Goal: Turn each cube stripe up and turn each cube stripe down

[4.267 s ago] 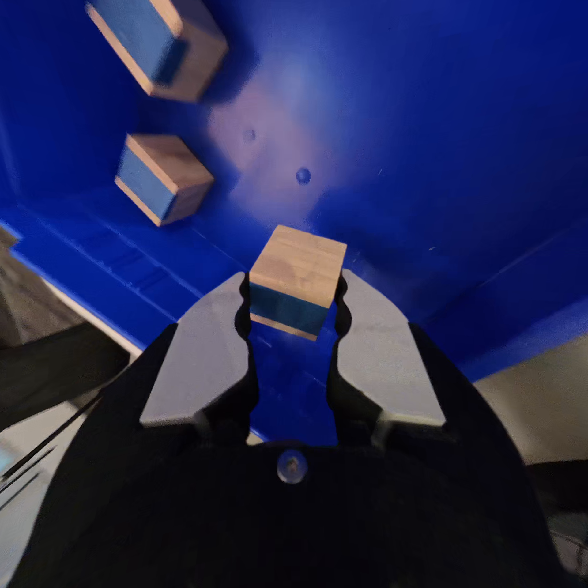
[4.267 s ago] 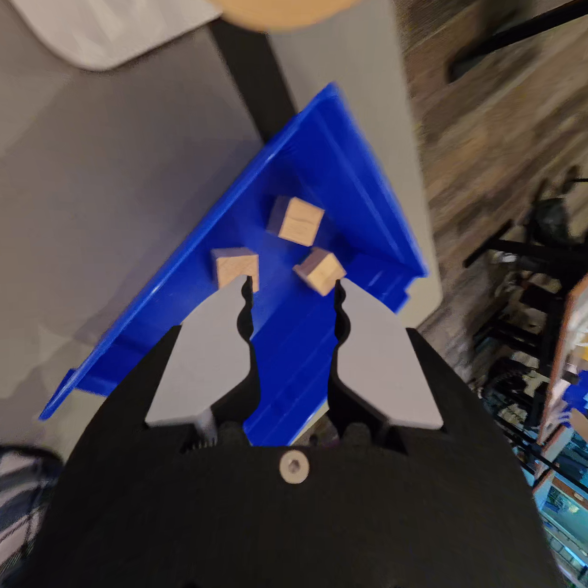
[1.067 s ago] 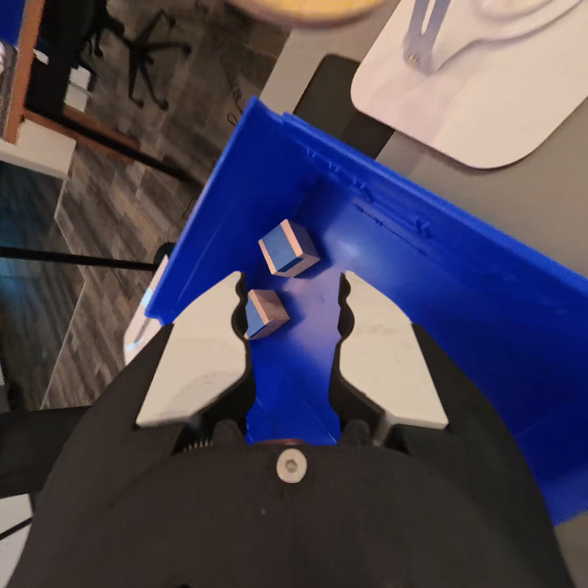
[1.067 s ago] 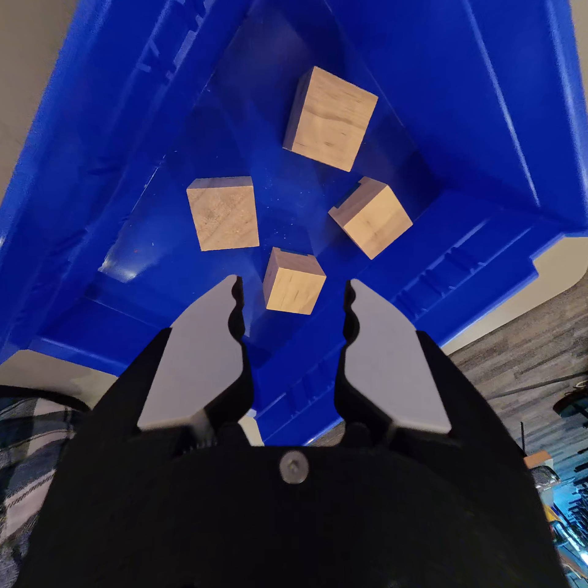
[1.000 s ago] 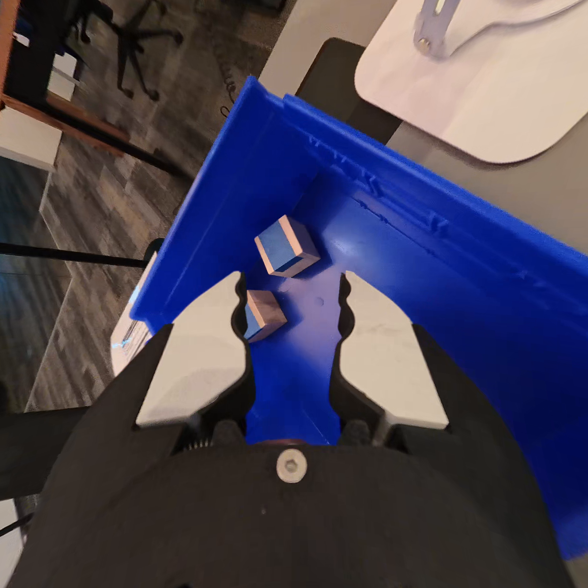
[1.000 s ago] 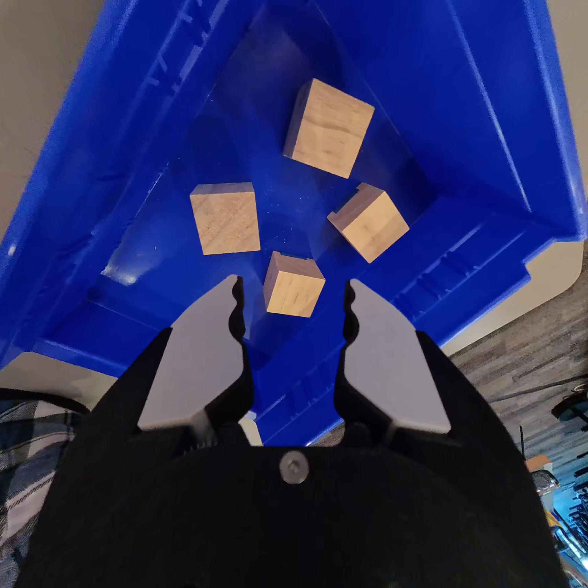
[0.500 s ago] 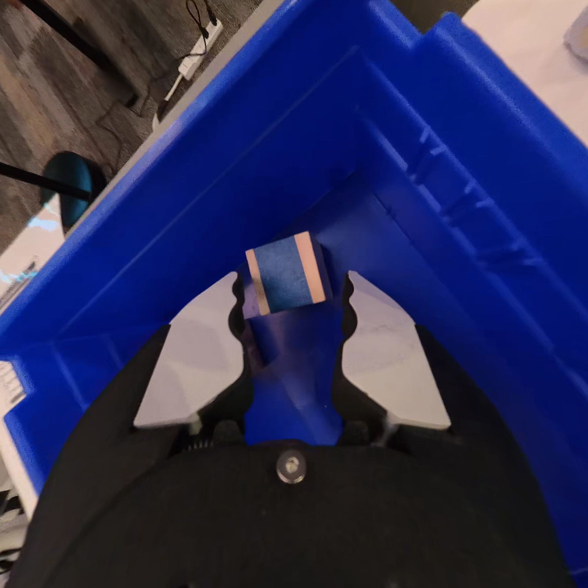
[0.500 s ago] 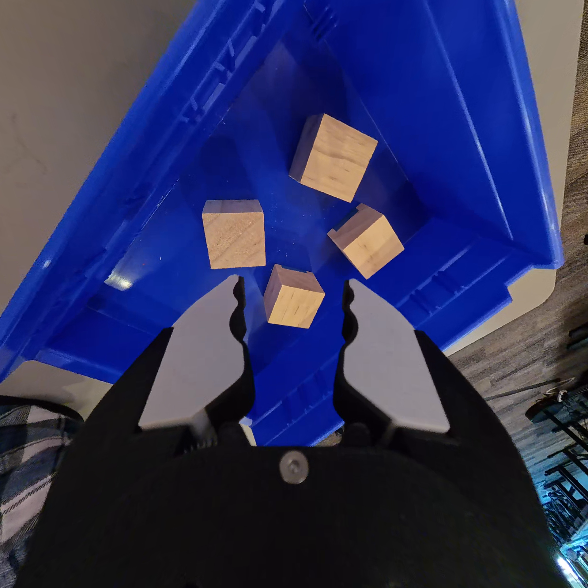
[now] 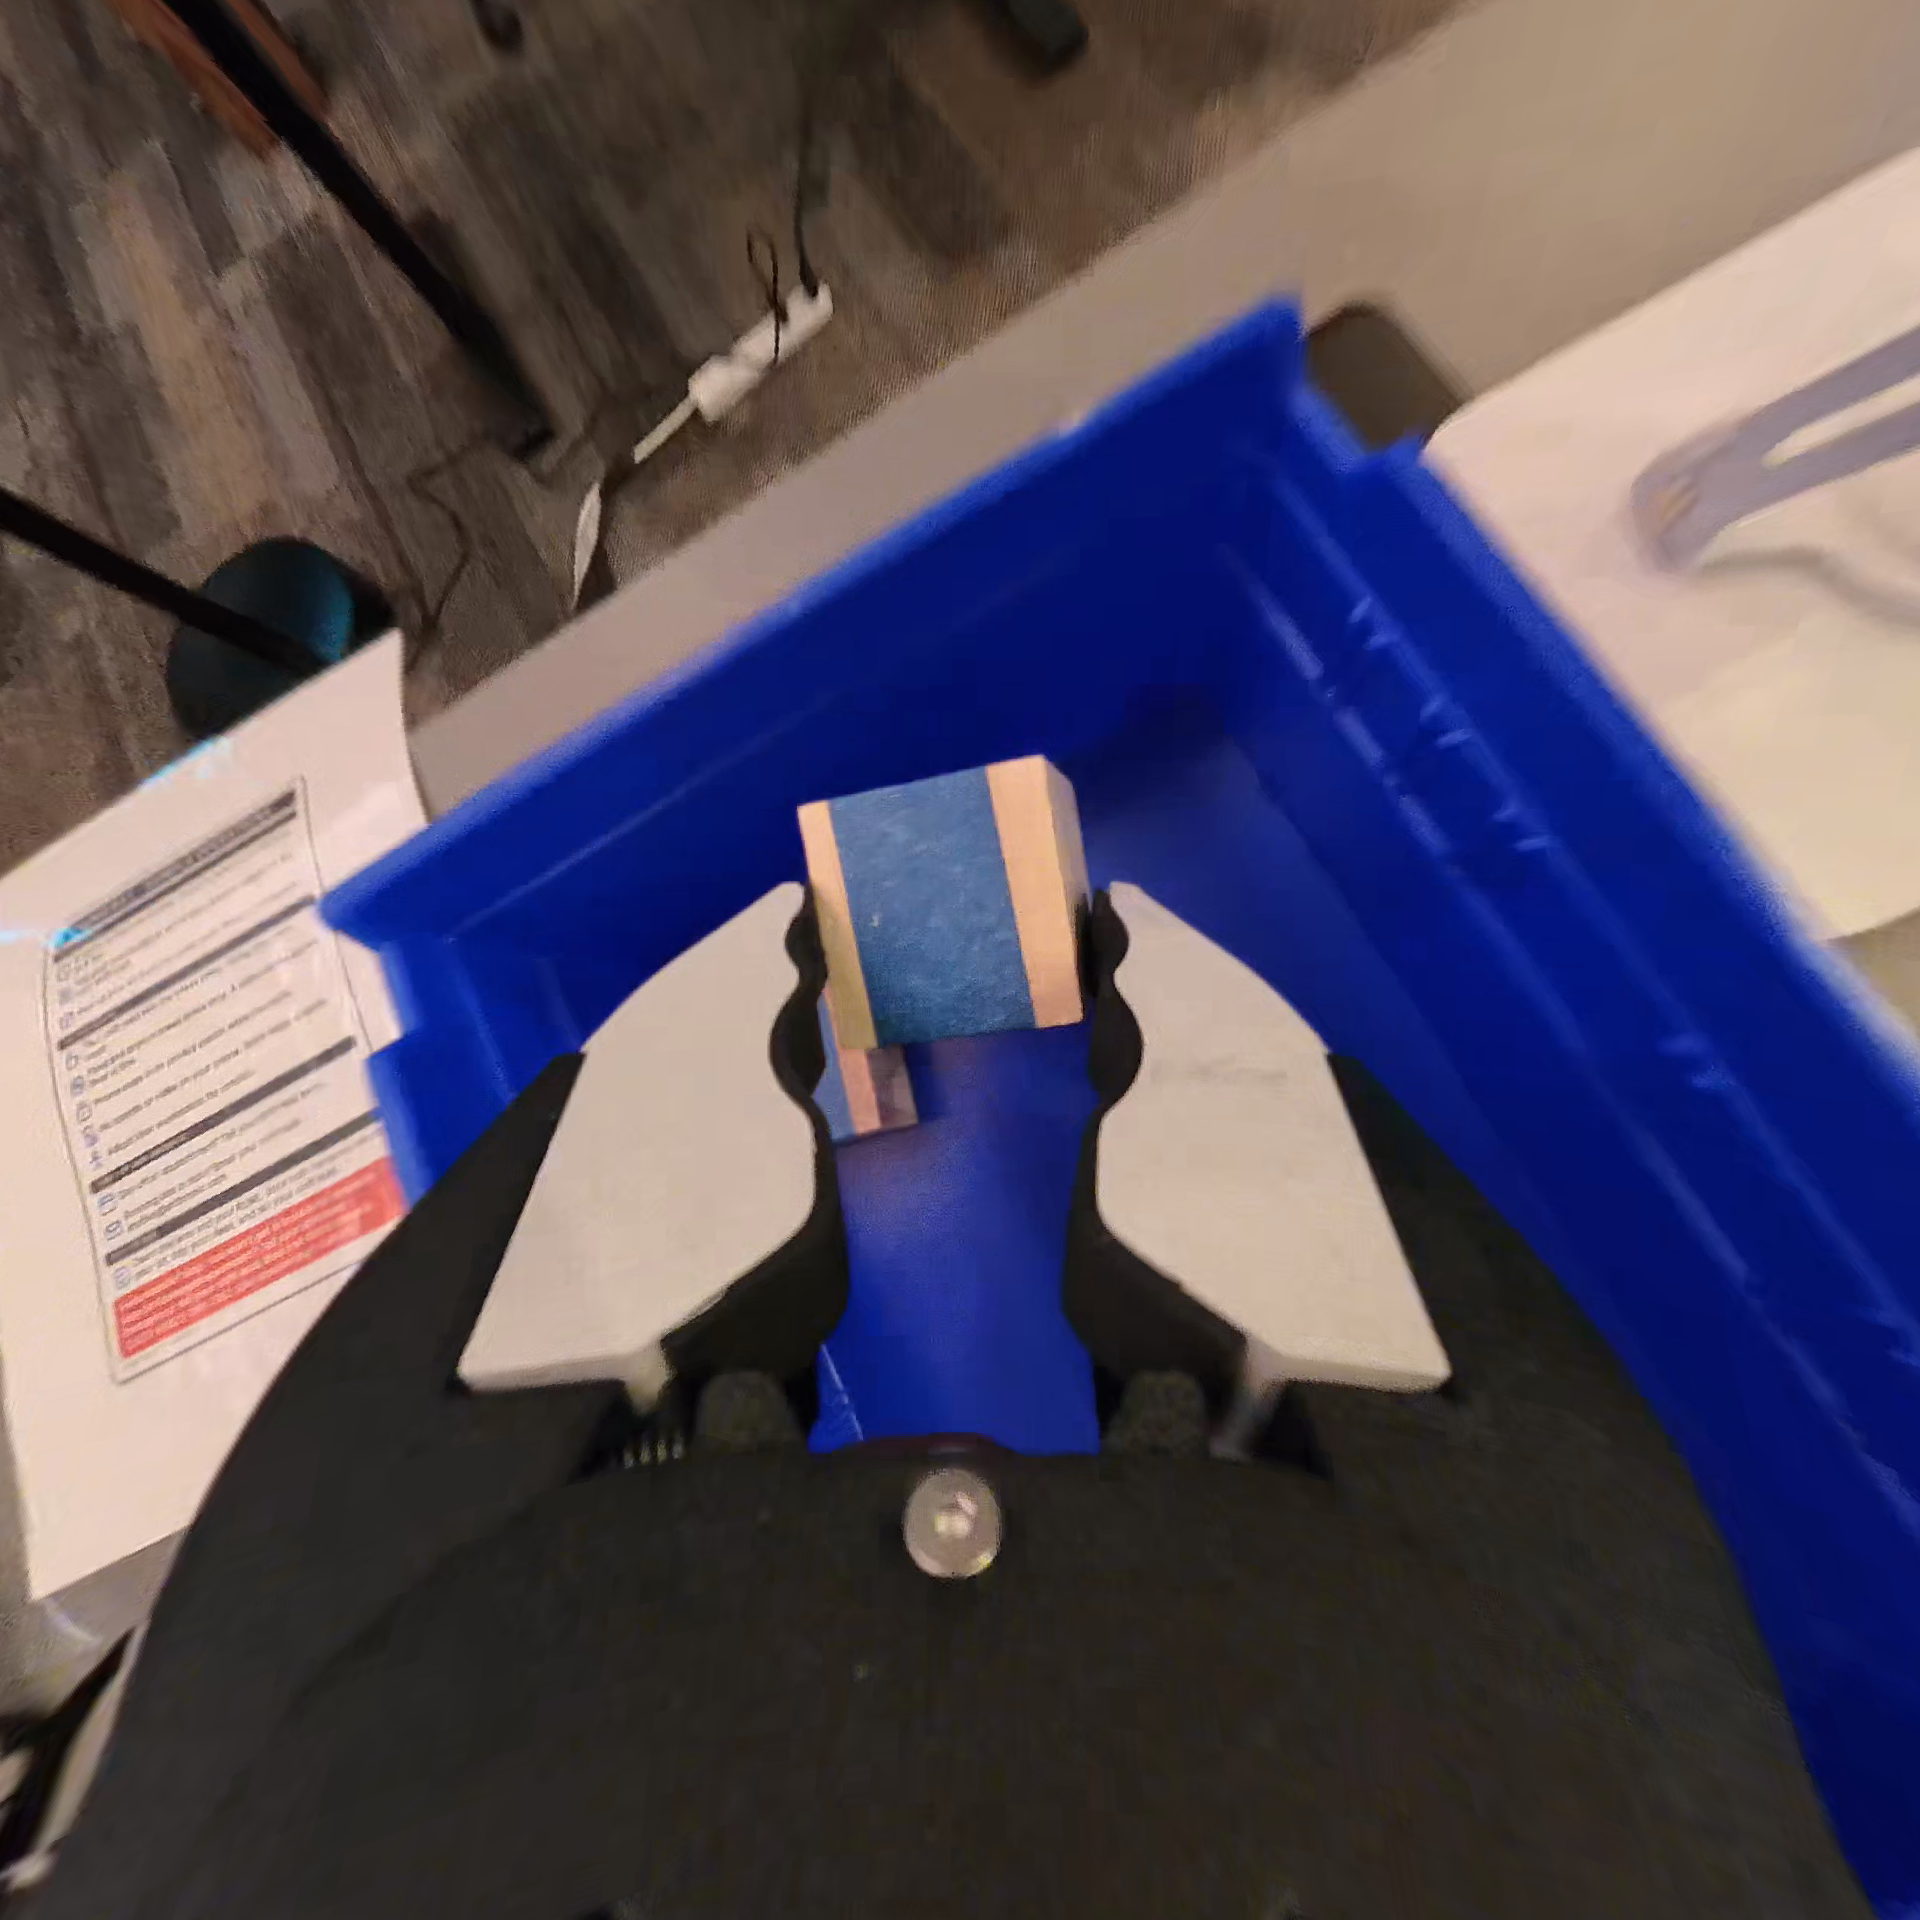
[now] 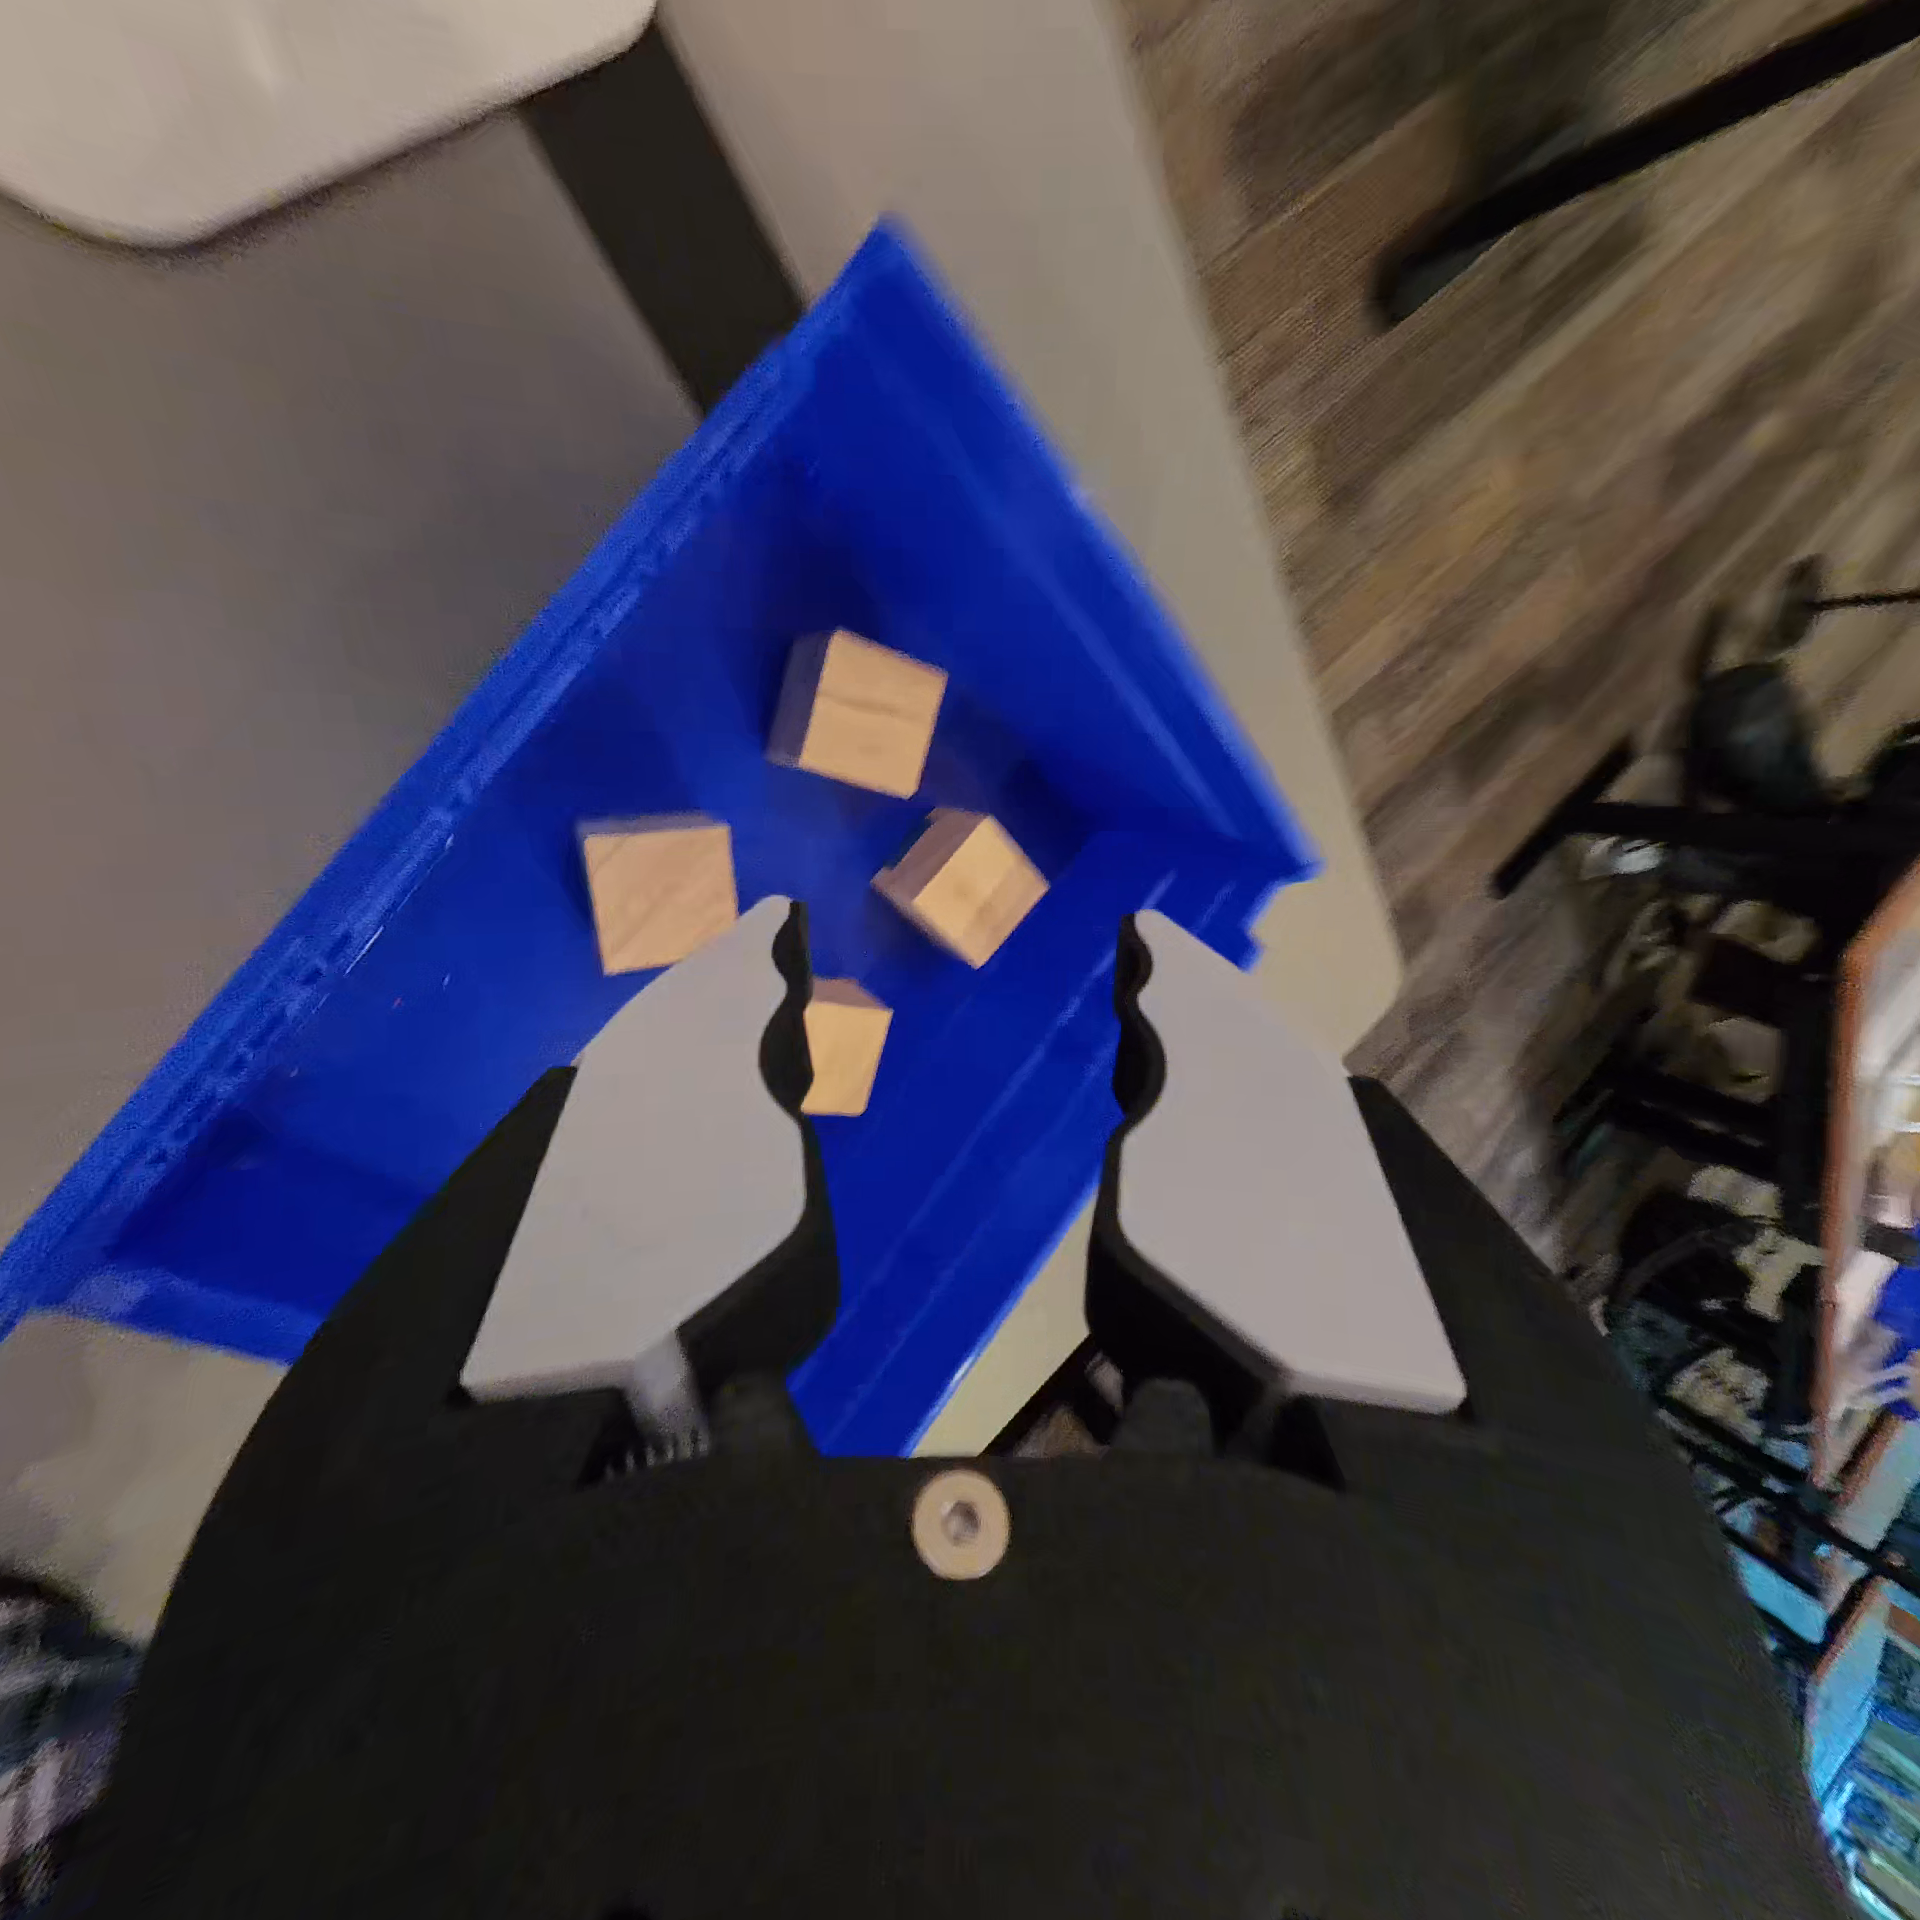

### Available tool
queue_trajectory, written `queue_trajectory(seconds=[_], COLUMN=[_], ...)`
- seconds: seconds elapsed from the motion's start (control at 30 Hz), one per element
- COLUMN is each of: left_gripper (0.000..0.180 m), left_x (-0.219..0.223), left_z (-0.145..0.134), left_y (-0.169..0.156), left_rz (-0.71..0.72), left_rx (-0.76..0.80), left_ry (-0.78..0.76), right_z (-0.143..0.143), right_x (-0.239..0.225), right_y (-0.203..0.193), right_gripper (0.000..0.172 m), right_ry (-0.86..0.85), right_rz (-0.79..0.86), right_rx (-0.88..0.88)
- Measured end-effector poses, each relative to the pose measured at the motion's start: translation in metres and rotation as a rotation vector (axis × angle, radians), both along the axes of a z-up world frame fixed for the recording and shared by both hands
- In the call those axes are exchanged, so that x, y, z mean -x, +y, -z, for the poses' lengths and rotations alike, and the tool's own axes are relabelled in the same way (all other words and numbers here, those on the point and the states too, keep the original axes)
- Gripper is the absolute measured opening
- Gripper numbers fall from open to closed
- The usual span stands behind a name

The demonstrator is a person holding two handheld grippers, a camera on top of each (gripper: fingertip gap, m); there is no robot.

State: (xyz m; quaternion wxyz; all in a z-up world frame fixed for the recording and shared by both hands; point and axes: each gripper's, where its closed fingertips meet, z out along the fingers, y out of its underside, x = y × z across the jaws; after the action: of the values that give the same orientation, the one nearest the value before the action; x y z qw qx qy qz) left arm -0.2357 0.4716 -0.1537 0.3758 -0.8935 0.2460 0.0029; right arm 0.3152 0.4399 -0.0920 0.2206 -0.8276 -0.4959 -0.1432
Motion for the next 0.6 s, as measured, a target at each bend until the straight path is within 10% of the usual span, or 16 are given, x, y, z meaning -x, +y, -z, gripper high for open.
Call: queue_trajectory(seconds=[0.23, 0.6], left_gripper=[0.048, 0.048], left_x=[-0.05, -0.192], left_z=[-0.104, -0.179], left_y=[-0.047, -0.143], left_rz=[0.224, 0.693], left_rx=[-0.198, -0.295], left_ry=[-0.441, -0.881], right_z=[-0.088, -0.093], right_x=[0.085, 0.264], right_y=[-0.014, -0.088], right_gripper=[0.054, 0.077], right_ry=[0.179, 0.43], right_rz=[-0.24, -0.701], right_rx=[-0.417, -0.669])
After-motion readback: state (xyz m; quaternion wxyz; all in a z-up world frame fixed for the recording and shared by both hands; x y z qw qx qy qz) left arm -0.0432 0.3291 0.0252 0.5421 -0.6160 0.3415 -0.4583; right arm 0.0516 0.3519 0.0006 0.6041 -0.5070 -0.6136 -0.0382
